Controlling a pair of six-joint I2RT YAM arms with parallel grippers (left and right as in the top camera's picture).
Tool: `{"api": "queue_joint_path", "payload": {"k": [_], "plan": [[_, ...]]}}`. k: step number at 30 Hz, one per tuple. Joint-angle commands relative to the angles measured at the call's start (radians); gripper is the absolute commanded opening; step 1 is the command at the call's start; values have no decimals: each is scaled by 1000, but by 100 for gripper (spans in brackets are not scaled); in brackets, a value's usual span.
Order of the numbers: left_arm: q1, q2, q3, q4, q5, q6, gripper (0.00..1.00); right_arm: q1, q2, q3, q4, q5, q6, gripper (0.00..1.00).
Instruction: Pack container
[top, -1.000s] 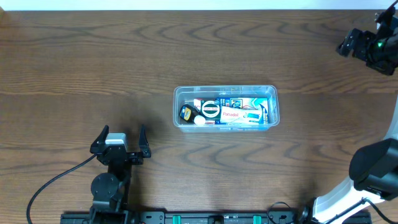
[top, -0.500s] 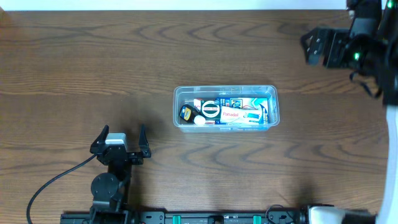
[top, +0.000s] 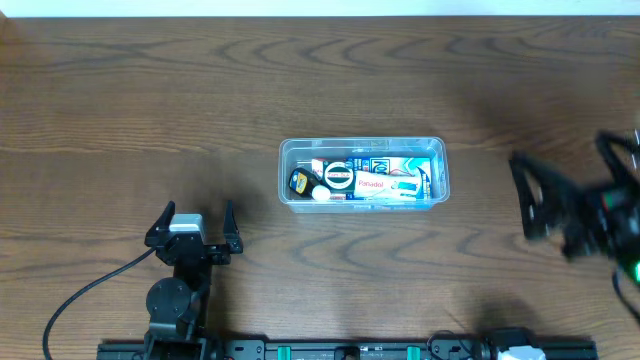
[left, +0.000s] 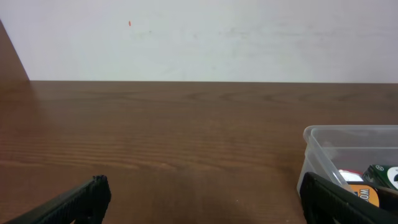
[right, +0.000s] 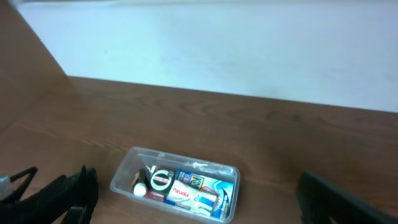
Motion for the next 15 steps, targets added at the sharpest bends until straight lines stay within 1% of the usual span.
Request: {"api": "queue_joint_path", "payload": {"k": [1, 4, 7, 9, 13, 15], "plan": [[6, -6, -24, -33, -15, 21, 98, 8, -76, -142, 3, 5, 1, 99], [6, -6, -24, -33, -15, 21, 98, -6, -164, -298, 69, 4, 1, 99], [6, -6, -24, -33, -15, 21, 98, -23, -259, -490, 227, 3, 1, 99], [6, -6, -24, -33, -16, 21, 98, -28, -320, -621, 370, 3, 1, 99], [6, -6, -24, -33, -15, 21, 98, -35, -449, -917, 729, 3, 16, 99], [6, -6, -24, -33, -15, 21, 98, -35, -501, -1046, 877, 3, 17, 99]]}}
